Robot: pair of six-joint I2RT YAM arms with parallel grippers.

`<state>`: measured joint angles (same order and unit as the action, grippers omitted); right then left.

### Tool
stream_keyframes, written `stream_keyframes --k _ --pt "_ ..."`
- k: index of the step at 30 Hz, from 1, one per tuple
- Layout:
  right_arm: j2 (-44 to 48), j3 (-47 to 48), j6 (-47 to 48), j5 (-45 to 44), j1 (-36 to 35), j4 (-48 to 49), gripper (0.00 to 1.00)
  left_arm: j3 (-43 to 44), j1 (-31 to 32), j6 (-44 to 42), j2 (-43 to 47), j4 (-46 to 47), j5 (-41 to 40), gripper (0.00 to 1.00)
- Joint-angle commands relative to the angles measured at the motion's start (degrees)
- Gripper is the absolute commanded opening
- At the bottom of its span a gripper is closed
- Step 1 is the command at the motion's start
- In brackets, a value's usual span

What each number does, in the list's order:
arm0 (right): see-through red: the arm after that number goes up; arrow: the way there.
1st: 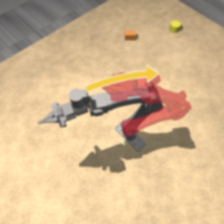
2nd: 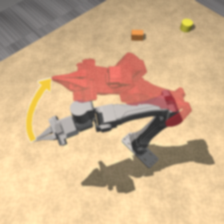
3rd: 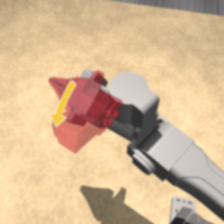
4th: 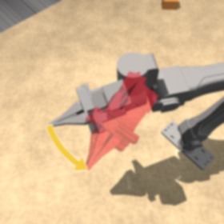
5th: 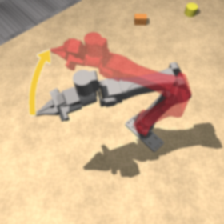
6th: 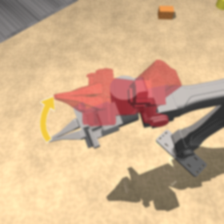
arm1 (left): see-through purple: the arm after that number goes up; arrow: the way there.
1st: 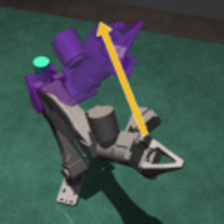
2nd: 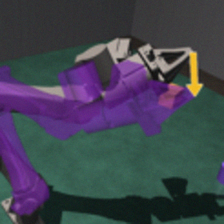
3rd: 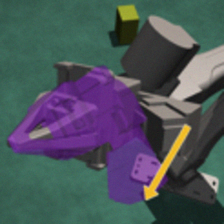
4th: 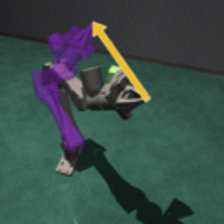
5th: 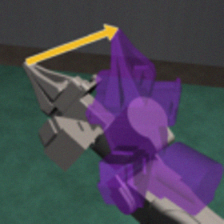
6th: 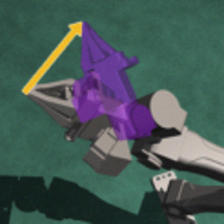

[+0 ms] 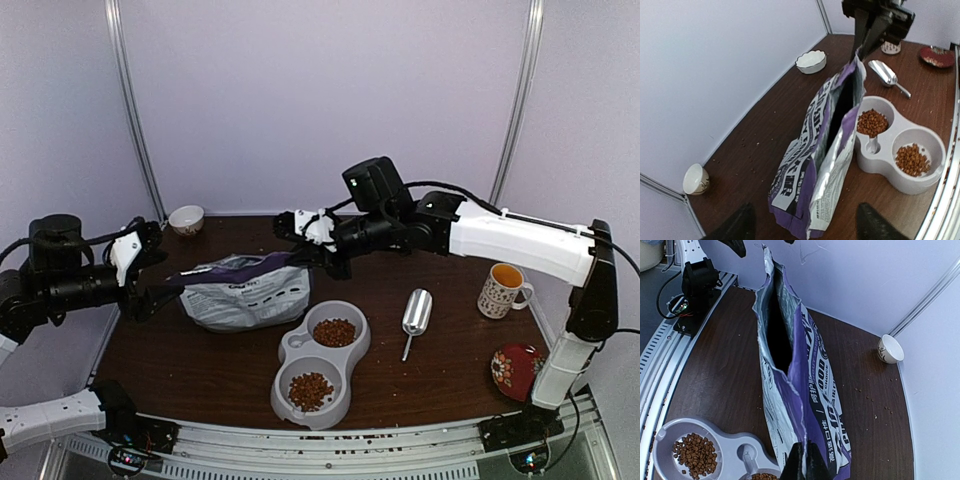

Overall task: Serve the pet food
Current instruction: Press the seal on the pet food bag.

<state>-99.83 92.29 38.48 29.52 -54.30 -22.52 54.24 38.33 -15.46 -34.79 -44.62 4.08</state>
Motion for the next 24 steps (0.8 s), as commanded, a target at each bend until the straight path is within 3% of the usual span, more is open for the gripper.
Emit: stream_keyframes --k 1,2,3,6,9,16,24 --pt "3.6 -1.9 -1.4 0.1 -0.5 6.6 0.0 2.2 -0.3 1.0 -0.5 4.5 3.6 0.88" --pt "3.7 -2.2 -1.3 0.1 -0.5 6.9 0.0 2.3 -0.3 1.5 -0.8 5.5 3.9 0.96" --pt "3.7 -2.5 -1.3 0.0 -0.5 7.2 0.0 2.4 -0.4 2.2 -1.1 6.7 3.6 0.98" --pt "3.9 -3.3 -1.3 0.2 -0.5 7.8 0.0 2.5 -0.4 5.1 -1.8 10.4 1.1 0.98" --pt "4.4 -4.4 -1.5 0.7 -0.6 9.0 0.0 4.5 -0.4 3.1 -4.0 10.8 5.3 0.98" --pt "5.3 -7.0 -2.2 0.8 -0.6 11.5 0.0 11.2 0.9 2.7 -14.0 10.9 12.7 0.84" --pt "5.5 -8.1 -3.8 1.5 -0.6 14.0 0.0 15.2 6.3 0.2 -25.0 11.4 13.7 0.84"
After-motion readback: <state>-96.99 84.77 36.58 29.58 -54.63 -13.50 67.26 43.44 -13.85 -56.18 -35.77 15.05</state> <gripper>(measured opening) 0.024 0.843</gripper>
